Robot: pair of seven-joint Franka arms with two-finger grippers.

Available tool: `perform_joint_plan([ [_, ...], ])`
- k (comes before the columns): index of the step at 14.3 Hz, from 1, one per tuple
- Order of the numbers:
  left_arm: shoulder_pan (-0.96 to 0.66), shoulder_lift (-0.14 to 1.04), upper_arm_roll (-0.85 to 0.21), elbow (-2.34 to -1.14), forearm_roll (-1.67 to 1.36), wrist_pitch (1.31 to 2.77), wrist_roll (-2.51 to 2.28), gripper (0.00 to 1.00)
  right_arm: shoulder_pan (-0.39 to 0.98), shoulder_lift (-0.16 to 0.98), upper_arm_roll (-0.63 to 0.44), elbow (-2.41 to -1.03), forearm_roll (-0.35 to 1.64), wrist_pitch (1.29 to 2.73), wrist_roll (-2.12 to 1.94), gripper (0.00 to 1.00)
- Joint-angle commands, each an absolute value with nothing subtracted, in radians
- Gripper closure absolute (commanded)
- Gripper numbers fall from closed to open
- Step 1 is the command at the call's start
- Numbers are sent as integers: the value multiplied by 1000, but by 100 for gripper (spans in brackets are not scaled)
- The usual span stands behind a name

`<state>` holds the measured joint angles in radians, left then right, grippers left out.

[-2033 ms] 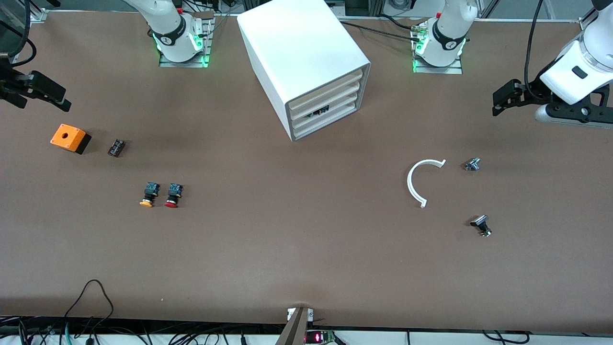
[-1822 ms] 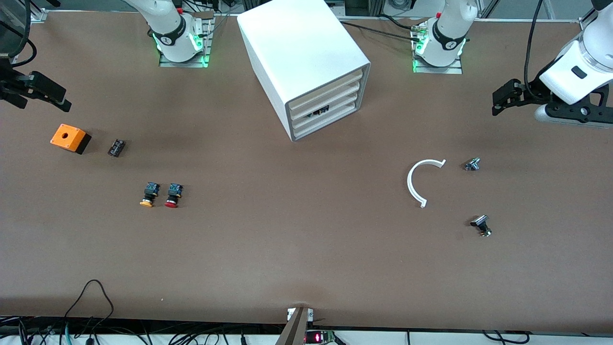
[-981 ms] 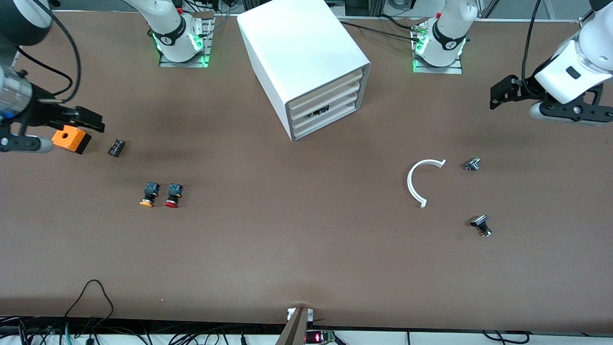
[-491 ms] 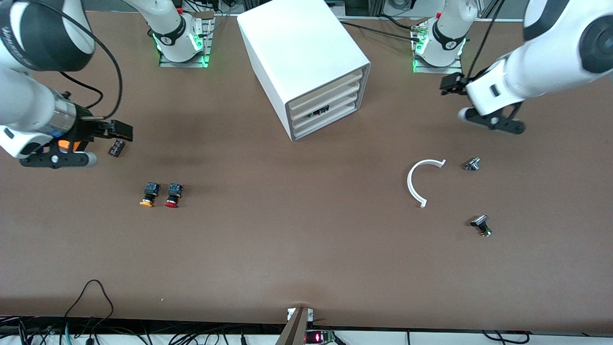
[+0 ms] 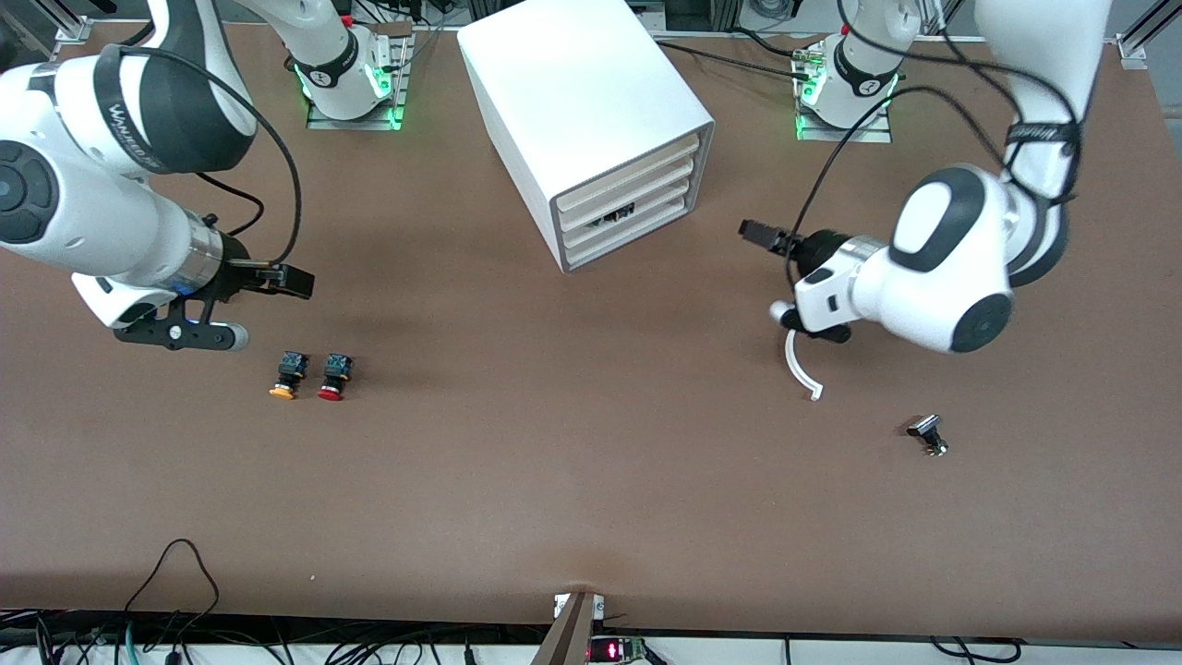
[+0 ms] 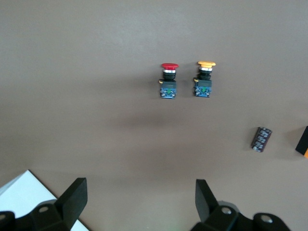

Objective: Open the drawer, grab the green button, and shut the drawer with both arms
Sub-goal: 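Reach the left gripper to the drawer handle while the right gripper approaches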

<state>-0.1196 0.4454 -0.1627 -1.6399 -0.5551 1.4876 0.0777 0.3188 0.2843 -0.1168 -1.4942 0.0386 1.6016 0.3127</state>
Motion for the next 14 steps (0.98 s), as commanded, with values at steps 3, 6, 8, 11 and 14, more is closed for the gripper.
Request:
perform_joint_plan([
  [3, -126, 439, -186, -1870, -791, 1685, 358, 1, 386, 302, -120, -1494, 67, 1641, 478, 1],
  [6, -126, 440, -186, -2011, -897, 1787, 588, 3, 436, 320, -120, -1491, 83, 1655, 590, 1],
  [8, -129, 442, -190, -2089, -991, 1828, 701, 6, 468, 331, -120, -1489, 81, 1657, 618, 1],
  [11, -129, 445, -212, -2137, -1041, 1867, 755, 9, 494, 340, -120, -1486, 81, 1664, 681, 1],
  [14, -132, 448, -256, -2181, -1077, 1945, 784, 10, 520, 345, -120, -1486, 83, 1664, 732, 1],
])
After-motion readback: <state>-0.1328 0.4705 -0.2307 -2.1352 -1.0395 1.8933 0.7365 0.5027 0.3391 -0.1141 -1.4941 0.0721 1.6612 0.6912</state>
